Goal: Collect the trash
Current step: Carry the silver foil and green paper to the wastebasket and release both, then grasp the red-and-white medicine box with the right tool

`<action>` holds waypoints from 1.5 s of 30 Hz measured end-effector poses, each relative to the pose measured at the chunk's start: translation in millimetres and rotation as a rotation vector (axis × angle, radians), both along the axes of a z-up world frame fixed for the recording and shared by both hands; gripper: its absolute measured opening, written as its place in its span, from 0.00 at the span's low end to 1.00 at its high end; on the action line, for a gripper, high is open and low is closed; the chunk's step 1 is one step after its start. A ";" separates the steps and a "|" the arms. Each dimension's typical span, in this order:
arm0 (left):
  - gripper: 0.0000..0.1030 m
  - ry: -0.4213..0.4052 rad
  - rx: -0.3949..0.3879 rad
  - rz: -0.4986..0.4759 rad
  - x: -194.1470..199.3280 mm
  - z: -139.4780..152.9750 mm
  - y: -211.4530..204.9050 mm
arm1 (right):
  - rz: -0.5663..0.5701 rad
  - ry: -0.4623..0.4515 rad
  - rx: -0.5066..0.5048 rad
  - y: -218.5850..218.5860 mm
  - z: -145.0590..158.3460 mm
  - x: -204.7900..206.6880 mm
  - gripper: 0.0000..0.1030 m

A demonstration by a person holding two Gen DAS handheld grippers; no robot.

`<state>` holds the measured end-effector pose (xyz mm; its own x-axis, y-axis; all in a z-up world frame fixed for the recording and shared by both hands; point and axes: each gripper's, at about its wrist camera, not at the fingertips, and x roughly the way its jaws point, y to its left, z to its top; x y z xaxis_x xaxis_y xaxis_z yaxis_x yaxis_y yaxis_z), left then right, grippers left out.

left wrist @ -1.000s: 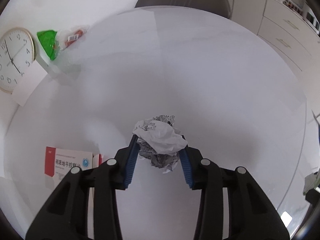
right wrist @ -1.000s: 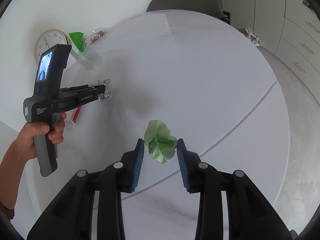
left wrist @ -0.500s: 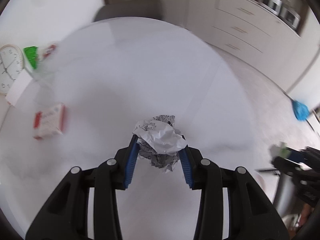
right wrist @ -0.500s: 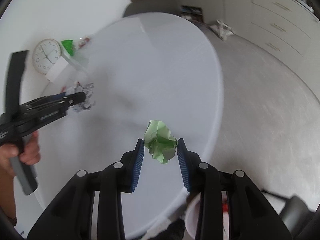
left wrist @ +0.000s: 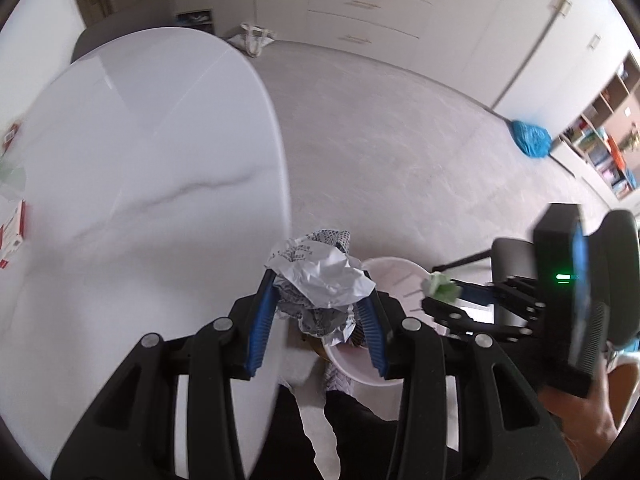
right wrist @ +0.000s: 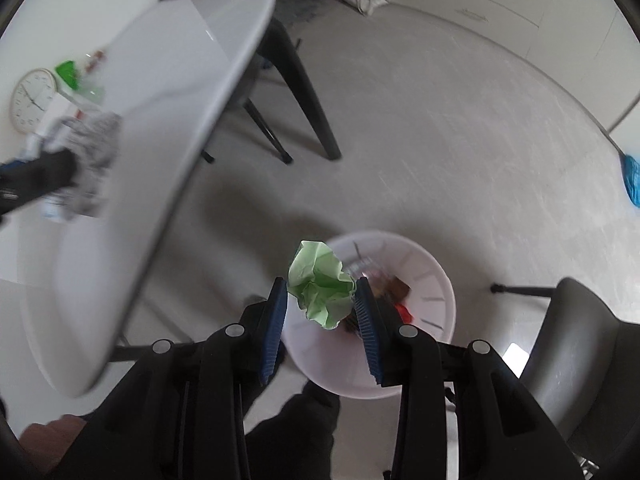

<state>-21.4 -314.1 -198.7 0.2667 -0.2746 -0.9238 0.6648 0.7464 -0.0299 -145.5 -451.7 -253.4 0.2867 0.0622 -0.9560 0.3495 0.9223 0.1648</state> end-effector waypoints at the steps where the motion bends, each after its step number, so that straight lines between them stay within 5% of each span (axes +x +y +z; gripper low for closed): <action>1: 0.39 0.002 0.005 -0.011 -5.5 -2.2 -5.3 | -0.004 0.020 0.005 -2.9 -10.8 -2.0 0.43; 4: 0.39 0.009 0.024 -0.035 -12.6 -9.0 -15.0 | -0.033 0.063 -0.001 -10.5 -33.2 -6.5 0.75; 12: 0.39 0.073 0.044 -0.116 -32.3 -32.3 -43.7 | -0.097 0.070 -0.026 -30.4 -36.6 -24.3 0.89; 17: 0.41 0.125 0.048 -0.186 -40.1 -50.9 -54.9 | -0.126 0.079 -0.053 -46.2 -37.8 -39.3 0.90; 22: 0.60 0.147 0.045 -0.228 -48.1 -65.8 -66.8 | -0.151 0.106 -0.064 -57.9 -43.9 -49.4 0.90; 31: 0.70 0.142 0.039 -0.223 -51.9 -65.9 -64.8 | -0.167 0.105 -0.060 -66.8 -41.6 -57.2 0.90; 39: 0.70 0.083 0.006 -0.153 -45.8 -34.3 -44.8 | -0.157 0.085 -0.080 -63.1 -28.5 -44.7 0.90; 45: 0.77 -0.048 -0.059 0.032 -5.3 23.7 8.3 | -0.064 -0.009 -0.070 -34.1 15.3 5.1 0.90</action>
<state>-26.7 -305.7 -175.0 0.3195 -0.3191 -0.8922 0.6426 0.7649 -0.0435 -140.3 -485.8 -238.1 0.2965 -0.0230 -0.9547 0.4065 0.9077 0.1044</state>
